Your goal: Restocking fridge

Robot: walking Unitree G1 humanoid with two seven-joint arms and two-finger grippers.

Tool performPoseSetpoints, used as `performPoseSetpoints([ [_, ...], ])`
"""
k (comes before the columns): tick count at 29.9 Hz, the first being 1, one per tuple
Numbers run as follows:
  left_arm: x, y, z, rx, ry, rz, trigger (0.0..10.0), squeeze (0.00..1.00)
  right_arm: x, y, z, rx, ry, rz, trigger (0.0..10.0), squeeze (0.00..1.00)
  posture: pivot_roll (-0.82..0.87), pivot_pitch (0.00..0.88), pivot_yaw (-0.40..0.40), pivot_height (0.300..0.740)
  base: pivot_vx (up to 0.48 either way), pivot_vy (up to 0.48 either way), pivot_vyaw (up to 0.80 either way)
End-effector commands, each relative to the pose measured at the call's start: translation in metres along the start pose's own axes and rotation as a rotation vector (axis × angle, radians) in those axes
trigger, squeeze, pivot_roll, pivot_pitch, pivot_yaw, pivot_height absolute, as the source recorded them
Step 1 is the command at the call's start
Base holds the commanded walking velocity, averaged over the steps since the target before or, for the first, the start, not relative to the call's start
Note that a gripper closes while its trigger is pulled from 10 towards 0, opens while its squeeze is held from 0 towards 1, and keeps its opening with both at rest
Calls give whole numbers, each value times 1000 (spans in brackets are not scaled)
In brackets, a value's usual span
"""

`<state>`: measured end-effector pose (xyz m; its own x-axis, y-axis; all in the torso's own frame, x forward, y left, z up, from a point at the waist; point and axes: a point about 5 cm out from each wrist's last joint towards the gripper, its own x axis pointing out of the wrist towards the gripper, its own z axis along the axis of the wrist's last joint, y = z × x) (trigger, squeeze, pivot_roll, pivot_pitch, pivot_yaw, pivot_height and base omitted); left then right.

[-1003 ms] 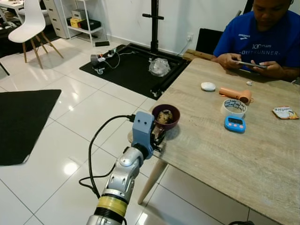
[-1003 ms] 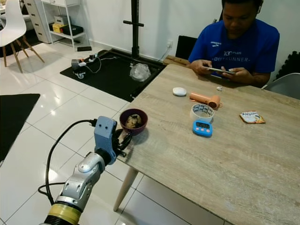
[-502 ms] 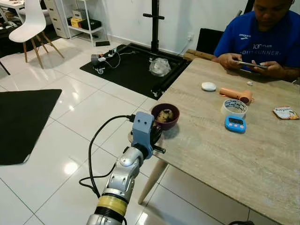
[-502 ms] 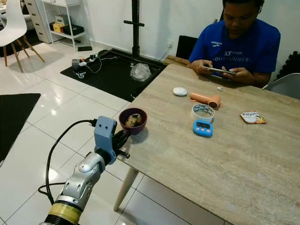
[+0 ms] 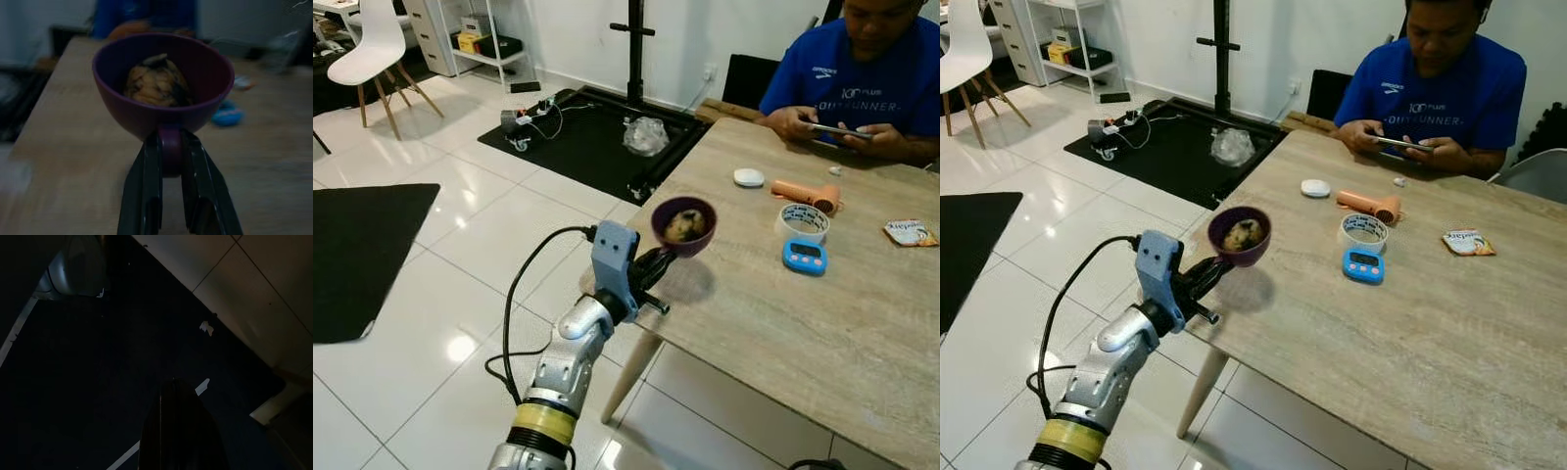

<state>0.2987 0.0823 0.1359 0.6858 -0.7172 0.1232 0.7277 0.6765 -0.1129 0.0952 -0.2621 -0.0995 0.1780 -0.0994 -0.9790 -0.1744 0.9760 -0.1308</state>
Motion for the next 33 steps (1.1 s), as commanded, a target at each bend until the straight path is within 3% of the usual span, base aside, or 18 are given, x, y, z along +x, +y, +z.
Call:
performPoseSetpoints([
  [1,2,-4,19,41,-60,-95,10000,0,0,0,0,2,-4,0,10000,0,-8,0,-8,740,0,0,0],
  [8,-2,-8,19,85,-16,-194,10000,0,0,-1,-1,0,-4,-2,10000,0,-8,0,-8,740,0,0,0],
  [16,-10,-18,-6,103,107,-297,10000,0,0,-1,-1,-6,-9,-21,10000,0,-11,0,-7,740,0,0,0],
  [25,-12,-20,-12,95,139,-293,10000,0,0,-1,0,-3,-15,-46,10000,0,-18,0,0,740,0,0,0],
  [33,-16,-29,-14,66,143,-302,10000,0,1,2,0,-13,-14,-60,10000,0,-27,0,6,740,-300,0,0],
])
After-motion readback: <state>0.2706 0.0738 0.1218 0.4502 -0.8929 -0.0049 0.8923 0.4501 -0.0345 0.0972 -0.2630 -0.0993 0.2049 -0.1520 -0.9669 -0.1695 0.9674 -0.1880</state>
